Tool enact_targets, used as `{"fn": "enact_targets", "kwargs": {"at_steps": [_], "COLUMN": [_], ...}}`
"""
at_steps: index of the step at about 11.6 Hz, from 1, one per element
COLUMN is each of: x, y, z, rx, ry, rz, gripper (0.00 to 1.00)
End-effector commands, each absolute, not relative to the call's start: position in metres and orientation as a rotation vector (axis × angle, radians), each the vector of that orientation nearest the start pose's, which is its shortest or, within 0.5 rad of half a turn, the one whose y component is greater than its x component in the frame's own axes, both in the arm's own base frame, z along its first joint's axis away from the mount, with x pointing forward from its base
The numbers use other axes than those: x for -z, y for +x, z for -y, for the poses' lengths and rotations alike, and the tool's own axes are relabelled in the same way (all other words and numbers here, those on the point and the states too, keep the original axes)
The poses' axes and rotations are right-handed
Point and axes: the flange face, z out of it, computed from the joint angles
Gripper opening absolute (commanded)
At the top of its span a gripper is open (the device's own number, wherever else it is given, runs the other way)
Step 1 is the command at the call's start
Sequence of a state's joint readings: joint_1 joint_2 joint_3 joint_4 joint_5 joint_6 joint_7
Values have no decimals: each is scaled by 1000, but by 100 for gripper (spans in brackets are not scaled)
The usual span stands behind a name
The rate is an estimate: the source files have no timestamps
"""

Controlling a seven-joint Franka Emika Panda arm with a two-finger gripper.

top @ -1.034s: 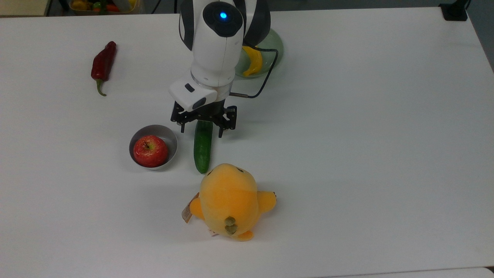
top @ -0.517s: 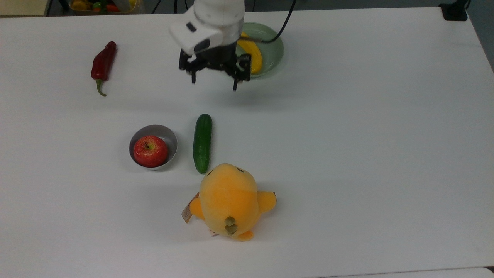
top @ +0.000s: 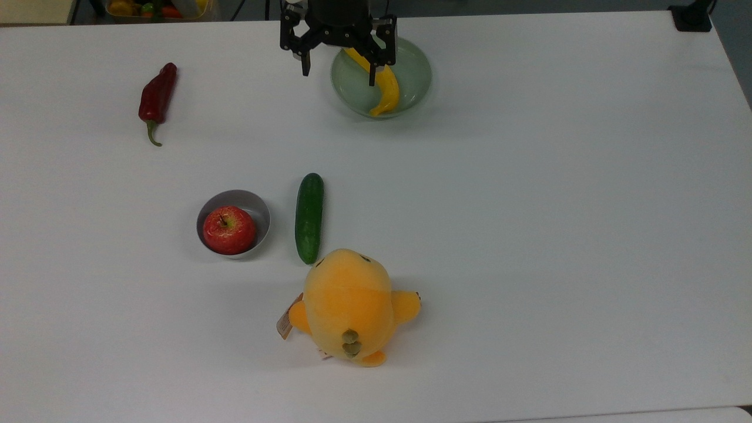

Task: Put the cucumber on the left side of the bowl

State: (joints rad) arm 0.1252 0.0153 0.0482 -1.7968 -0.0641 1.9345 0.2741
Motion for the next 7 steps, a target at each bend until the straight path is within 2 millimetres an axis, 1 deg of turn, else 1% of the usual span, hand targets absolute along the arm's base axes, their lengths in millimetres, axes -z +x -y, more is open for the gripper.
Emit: {"fn": "enact_targets", "kwargs": {"at_steps": [1,7], "x": [-550,-548], "y": [560,561], "z": [-94,-95], "rx": [211,208], "ry": [-3116,-3114], "rz": [-172,-170], "gripper": [100,100]}}
